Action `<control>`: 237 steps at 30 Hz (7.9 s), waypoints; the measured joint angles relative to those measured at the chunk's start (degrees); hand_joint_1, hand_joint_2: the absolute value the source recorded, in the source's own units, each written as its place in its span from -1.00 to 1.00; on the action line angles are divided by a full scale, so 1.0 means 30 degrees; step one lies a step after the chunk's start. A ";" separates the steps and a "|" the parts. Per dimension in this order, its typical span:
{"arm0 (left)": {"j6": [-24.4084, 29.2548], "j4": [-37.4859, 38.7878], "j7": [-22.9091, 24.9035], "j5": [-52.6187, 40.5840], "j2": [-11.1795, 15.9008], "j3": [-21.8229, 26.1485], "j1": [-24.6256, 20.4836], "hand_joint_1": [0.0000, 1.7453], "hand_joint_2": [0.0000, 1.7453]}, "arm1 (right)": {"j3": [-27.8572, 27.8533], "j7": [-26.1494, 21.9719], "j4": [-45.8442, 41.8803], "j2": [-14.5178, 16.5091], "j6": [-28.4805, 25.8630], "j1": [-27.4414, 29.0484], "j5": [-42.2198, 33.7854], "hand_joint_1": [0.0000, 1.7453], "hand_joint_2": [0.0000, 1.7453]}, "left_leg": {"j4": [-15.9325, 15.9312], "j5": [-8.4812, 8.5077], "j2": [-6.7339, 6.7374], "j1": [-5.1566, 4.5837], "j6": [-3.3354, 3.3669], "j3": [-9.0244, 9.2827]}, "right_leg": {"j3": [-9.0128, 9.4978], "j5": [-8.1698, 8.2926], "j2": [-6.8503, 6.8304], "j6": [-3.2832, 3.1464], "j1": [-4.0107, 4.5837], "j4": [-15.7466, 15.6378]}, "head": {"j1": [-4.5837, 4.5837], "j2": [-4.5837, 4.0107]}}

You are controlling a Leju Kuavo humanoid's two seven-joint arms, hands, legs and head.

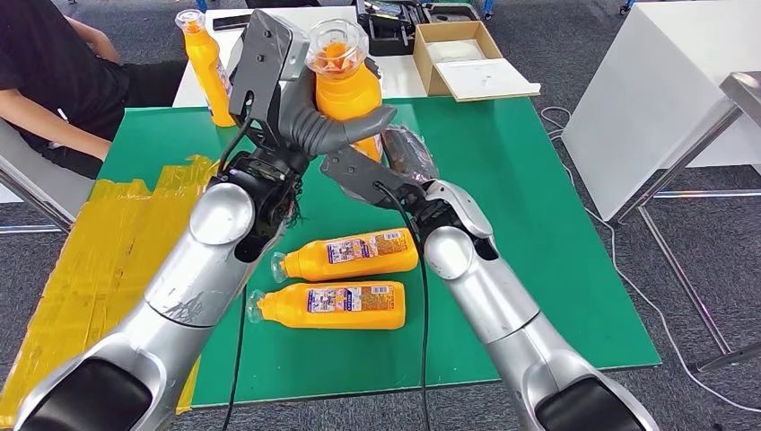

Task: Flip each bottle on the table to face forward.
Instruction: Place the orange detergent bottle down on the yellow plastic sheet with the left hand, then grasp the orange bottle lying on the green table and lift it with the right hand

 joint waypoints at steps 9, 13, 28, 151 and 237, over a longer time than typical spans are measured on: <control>0.0033 0.0206 -0.0151 0.0481 -0.0002 0.0005 0.0007 1.00 1.00 | 0.0000 -0.0007 0.0215 -0.0005 -0.0036 -0.0002 0.0011 -0.50 0.50 | 0.0000 0.0000 0.0001 0.0000 0.0000 0.0000 | -0.0003 0.0000 0.0000 0.0000 0.0000 0.0000 | 0.0000 0.0000; 0.0035 0.0313 -0.0178 0.0717 -0.0004 -0.0020 0.0006 1.00 1.00 | 0.0029 -0.0005 0.0380 -0.0011 0.0020 -0.0002 0.0138 -1.00 -1.00 | 0.0000 0.0000 0.0001 0.0000 -0.0001 0.0000 | -0.0008 0.0000 0.0001 0.0000 0.0000 0.0000 | -0.0002 0.0000; 0.0029 0.0652 -0.0177 0.0814 -0.0024 -0.0361 0.0047 1.00 1.00 | 0.0293 0.0007 0.0900 -0.0033 0.0592 -0.0017 0.0466 -1.00 -1.00 | 0.0000 0.0000 0.0004 0.0000 -0.0001 -0.0002 | -0.0009 0.0000 0.0002 0.0000 0.0001 0.0000 | -0.0002 0.0000; 0.1734 0.2965 -0.3155 -0.2388 0.5958 0.6100 -0.1226 -1.00 -1.00 | 0.8368 0.4843 -0.7831 -0.6823 0.3962 0.4018 0.1698 -1.00 1.00 | -0.0006 0.0013 -0.0004 0.0004 -0.0021 -0.0008 | -0.0015 -0.0004 -0.0001 -0.0008 0.0000 0.0005 | 0.0002 0.0000; 0.1969 0.3517 -0.4295 -0.1918 0.6934 0.6929 -0.0326 -1.00 -1.00 | 0.9364 0.3994 -0.1902 -0.5936 0.3424 0.2199 -0.4514 1.00 1.00 | -0.0006 0.0048 0.0012 0.0036 -0.0065 -0.0016 | -0.0056 0.0035 0.0028 -0.0067 -0.0051 0.0031 | 0.0002 0.0000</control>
